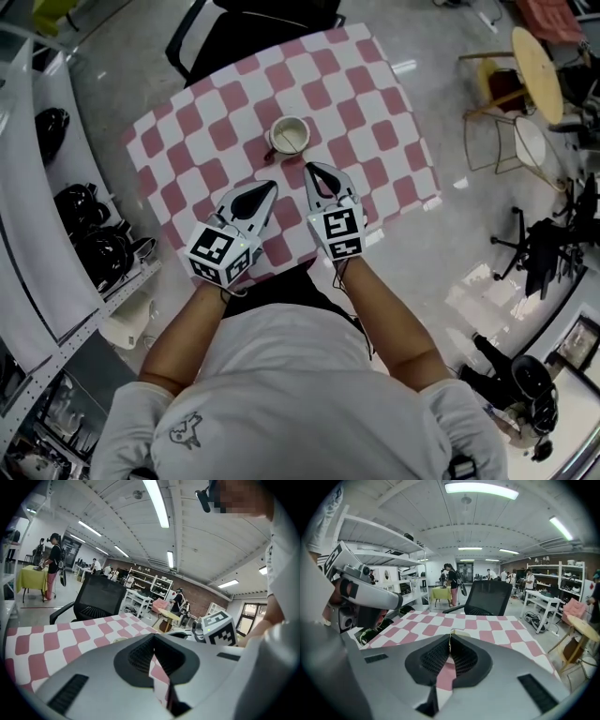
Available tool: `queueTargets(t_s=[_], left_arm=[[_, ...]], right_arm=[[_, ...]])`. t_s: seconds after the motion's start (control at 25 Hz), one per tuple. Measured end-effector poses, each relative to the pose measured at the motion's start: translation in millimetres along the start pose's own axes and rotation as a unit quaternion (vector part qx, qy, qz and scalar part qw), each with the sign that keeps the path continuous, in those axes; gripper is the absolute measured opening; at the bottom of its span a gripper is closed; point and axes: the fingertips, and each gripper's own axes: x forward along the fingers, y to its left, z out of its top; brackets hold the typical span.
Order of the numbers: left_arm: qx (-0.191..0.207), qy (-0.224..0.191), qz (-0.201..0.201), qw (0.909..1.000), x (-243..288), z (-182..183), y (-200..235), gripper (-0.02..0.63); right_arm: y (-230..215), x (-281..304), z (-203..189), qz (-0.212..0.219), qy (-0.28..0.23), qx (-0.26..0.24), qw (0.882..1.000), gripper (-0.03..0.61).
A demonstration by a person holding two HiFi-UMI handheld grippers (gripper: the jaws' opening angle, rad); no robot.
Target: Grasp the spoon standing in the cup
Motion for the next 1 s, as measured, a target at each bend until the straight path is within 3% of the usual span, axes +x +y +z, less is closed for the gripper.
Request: queueTargets(t_s=[0.64, 1.0], left_arm=[[0.053, -0.063, 0.001, 0.9966, -44, 53, -92, 0.011], [0.099, -0.099, 0.014, 0.9900, -79, 84, -137, 0.011]], right_arm=[[4, -130, 67, -0.009, -0.103, 0.016, 0.995, 0.032], [22, -204, 108, 0.001, -0.175, 0.001, 0.984, 0.032]])
